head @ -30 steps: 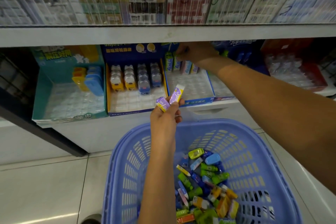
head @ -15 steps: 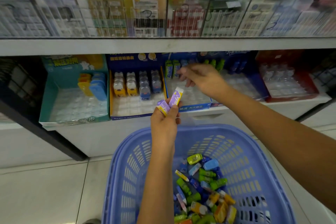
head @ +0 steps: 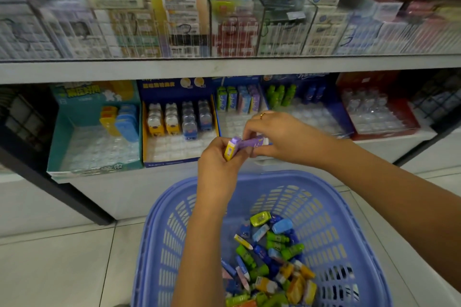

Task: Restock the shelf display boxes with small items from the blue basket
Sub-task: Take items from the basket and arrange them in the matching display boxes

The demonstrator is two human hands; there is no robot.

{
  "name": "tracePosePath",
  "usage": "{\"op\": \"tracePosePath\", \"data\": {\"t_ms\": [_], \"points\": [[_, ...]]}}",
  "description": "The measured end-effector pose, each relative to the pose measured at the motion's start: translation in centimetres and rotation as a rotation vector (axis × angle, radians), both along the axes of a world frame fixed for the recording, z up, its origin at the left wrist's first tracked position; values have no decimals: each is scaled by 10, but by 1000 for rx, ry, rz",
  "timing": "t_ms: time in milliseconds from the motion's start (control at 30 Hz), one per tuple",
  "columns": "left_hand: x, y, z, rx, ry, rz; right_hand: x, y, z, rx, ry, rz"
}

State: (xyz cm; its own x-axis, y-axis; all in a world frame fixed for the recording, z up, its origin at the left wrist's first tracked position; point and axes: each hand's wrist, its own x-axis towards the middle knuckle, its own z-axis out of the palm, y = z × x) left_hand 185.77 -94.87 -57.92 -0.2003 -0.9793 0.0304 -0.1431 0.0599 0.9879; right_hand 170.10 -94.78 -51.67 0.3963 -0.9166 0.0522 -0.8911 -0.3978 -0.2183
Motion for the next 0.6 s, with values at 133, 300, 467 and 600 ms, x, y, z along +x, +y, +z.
{"op": "tracePosePath", "data": {"t_ms": [133,300,467,600], "points": [[0,0,4,70,86,49,-11,-12,-4,4,-168,-204],[2,-1,2,288,355,31,-45,-43,-17,-121,-417,-474],[3,-5,2,534,681,-14,-56,-76,-26,-187,-344,-483],[3,-6,1,556,549,-71,-59,-86,-35,-158,-415,-469]]}}
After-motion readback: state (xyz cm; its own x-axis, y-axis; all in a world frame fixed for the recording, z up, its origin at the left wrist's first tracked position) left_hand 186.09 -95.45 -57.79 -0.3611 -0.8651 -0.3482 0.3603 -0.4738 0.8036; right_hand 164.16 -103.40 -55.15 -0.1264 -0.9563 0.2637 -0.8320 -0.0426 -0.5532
